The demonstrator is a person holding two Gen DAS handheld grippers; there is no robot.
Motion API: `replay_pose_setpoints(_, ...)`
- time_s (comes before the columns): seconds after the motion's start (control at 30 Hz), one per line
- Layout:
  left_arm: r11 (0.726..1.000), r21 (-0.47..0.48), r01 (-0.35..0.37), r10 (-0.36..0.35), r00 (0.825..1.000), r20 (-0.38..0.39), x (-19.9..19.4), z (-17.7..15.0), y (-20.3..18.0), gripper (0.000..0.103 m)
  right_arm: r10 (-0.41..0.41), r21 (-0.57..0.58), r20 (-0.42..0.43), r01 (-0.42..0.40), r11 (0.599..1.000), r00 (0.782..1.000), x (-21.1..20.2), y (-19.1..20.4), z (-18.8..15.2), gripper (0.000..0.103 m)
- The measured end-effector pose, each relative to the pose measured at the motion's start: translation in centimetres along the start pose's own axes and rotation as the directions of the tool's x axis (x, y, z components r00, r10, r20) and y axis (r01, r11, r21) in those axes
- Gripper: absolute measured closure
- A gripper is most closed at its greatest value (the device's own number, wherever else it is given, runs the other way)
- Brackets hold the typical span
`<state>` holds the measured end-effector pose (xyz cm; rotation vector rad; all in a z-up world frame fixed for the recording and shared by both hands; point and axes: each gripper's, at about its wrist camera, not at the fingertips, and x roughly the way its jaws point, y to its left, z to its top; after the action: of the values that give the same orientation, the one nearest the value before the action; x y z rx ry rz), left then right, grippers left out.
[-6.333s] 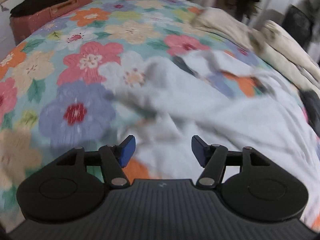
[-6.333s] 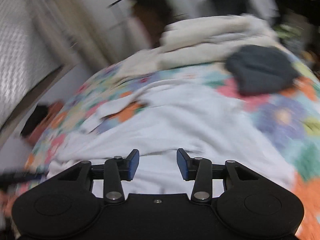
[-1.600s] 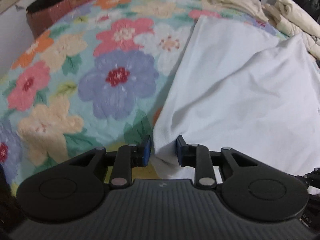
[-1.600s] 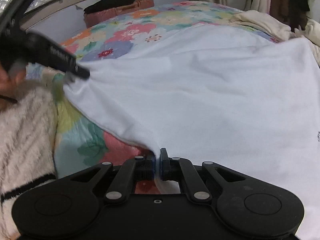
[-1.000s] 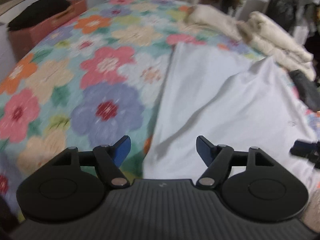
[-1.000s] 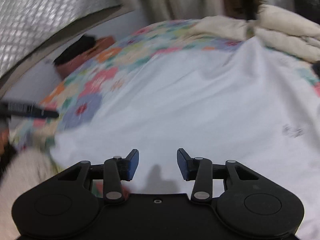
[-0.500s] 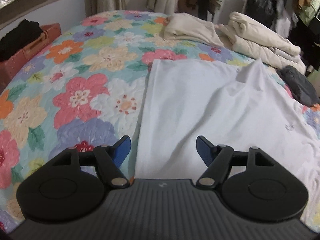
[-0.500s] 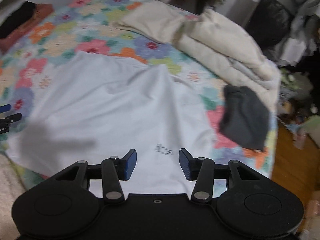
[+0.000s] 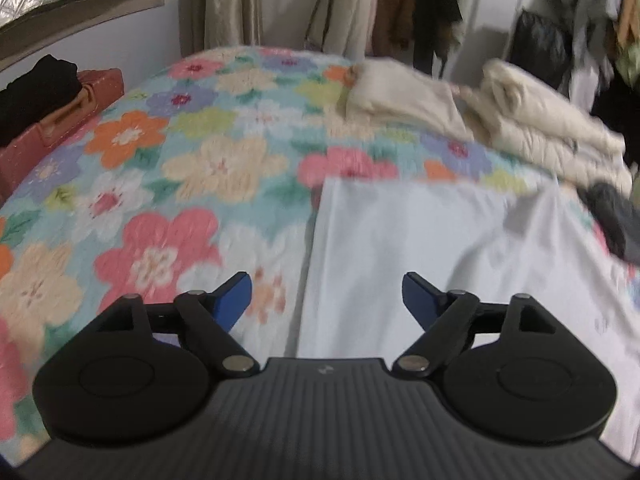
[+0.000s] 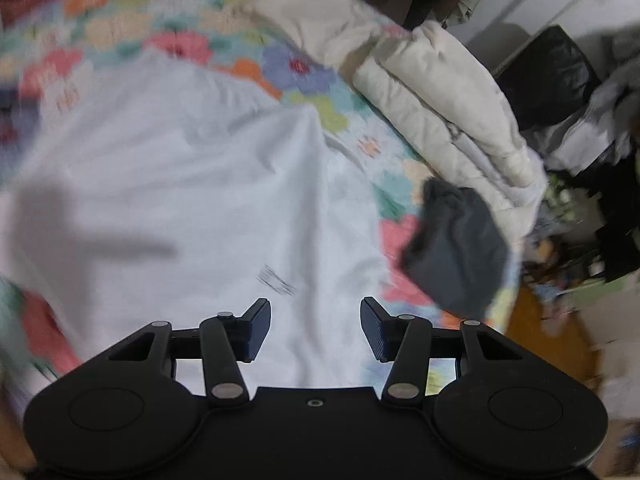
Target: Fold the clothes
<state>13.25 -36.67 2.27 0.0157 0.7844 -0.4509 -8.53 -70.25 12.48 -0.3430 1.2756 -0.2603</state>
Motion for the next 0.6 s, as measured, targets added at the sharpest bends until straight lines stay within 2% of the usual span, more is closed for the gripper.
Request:
replay_pose_setpoints(0.07, 1.0, -0.03, -0.004, 0.004, 1.0, -0.005, 2.0, 0.9, -0.3, 0.013, 0.003, -0.016, 0.002, -0.003, 1.0, 1.0, -0.1, -1.4, -0.5, 0.048)
replay_pose_setpoints(0.17, 1.0, -0.011, 0.028, -0.028, 0.999, -0.022, 5.4, 1.6, -1.5, 0.013, 0.061, 0.049, 0.034, -0.063, 0.997, 0.998, 1.6, -4.5, -0.8, 0.048)
replay_pose_setpoints(0.27, 0.997, 0.061, 0.056, -0.053, 0.997, -0.049, 8.1, 2.6, -2.9, 0.013, 0.147, 0.067, 0.075, -0.152, 0.986, 0.986, 5.8, -6.3, -0.6, 0.048)
replay_pose_setpoints(0.33, 0.989, 0.137, 0.05, -0.046, 0.998, -0.036, 9.2, 3.4, -3.7, 0.013, 0.217, 0.091, 0.13, -0.229, 0.969, 0.967, 9.9, -7.5, 0.1, 0.048)
replay_pose_setpoints(0.43, 0.983, 0.175, 0.046, -0.038, 0.998, -0.047, 11.7, 5.0, -3.3, 0.013, 0.27, 0.188, 0.238, -0.317, 0.93, 0.933, 16.0, -9.5, 1.1, 0.048)
replay_pose_setpoints(0.53, 0.983, 0.181, 0.031, -0.02, 0.998, -0.067, 15.0, 6.0, -2.2, 0.013, 0.291, 0.322, 0.329, -0.397, 0.86, 0.898, 21.9, -11.5, 1.6, 0.048)
replay_pose_setpoints(0.6, 0.983, 0.178, 0.047, -0.031, 0.995, -0.091, 16.9, 6.1, -1.2, 0.013, 0.296, 0.377, 0.33, -0.413, 0.829, 0.896, 25.0, -12.4, 1.8, 0.048)
